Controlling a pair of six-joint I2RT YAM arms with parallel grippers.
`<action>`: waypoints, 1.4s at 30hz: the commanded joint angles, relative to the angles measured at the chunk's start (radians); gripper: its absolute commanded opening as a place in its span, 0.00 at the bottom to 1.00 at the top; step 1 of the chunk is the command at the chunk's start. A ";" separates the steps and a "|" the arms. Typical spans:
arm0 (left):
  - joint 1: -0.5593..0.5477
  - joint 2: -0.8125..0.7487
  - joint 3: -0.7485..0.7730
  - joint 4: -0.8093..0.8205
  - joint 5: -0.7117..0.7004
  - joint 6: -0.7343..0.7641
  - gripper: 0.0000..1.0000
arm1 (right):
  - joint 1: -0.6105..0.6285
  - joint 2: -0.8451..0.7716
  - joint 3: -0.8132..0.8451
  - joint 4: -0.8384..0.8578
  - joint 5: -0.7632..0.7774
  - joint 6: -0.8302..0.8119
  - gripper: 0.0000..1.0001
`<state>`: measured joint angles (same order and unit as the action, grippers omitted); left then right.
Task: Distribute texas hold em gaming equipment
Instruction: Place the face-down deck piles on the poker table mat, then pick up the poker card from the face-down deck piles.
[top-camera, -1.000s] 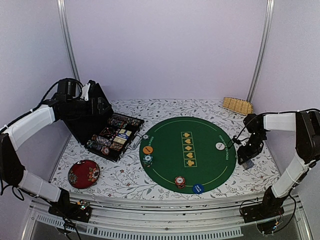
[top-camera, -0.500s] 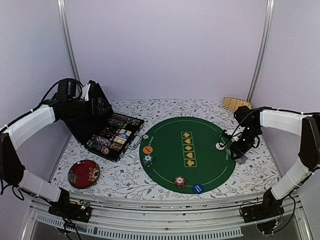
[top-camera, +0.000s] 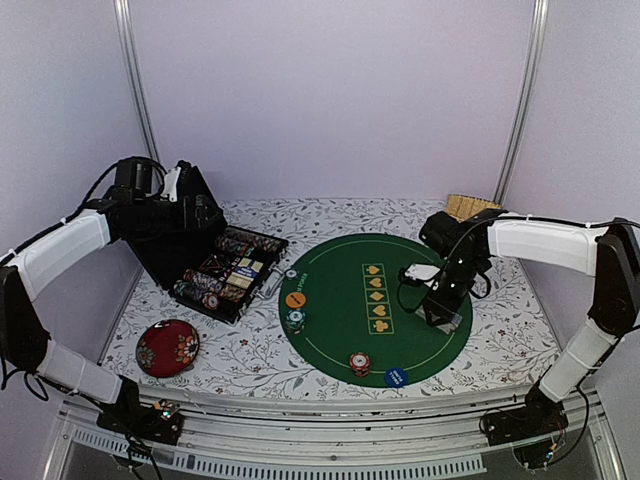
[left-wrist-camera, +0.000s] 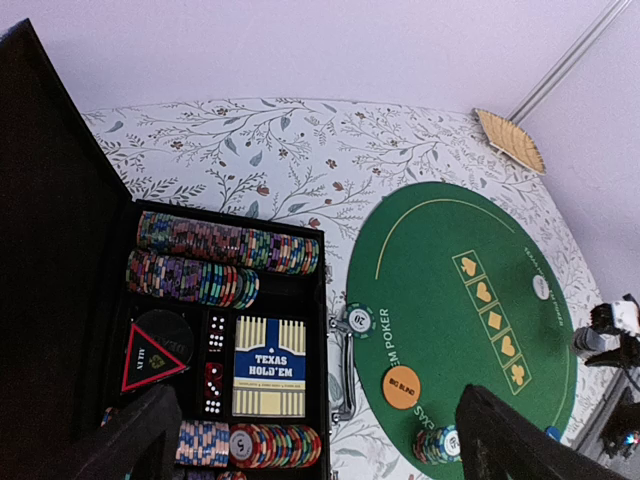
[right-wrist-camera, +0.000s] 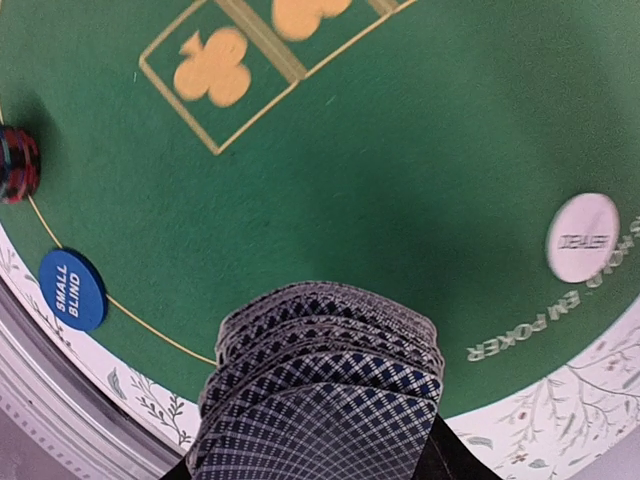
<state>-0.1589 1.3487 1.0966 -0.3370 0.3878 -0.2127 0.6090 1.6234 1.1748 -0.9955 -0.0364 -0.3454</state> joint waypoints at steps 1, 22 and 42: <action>0.005 0.004 0.008 0.000 0.011 0.005 0.98 | 0.031 0.027 -0.066 0.009 0.019 -0.012 0.44; 0.005 0.013 0.005 0.000 -0.004 0.010 0.98 | 0.138 0.110 -0.215 0.175 0.060 -0.176 0.68; 0.007 0.015 0.003 -0.002 -0.009 0.021 0.98 | 0.224 -0.098 -0.010 0.252 0.021 -0.123 0.99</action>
<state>-0.1566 1.3563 1.0966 -0.3363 0.3824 -0.2092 0.8059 1.6451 1.1156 -0.8036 0.0368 -0.4713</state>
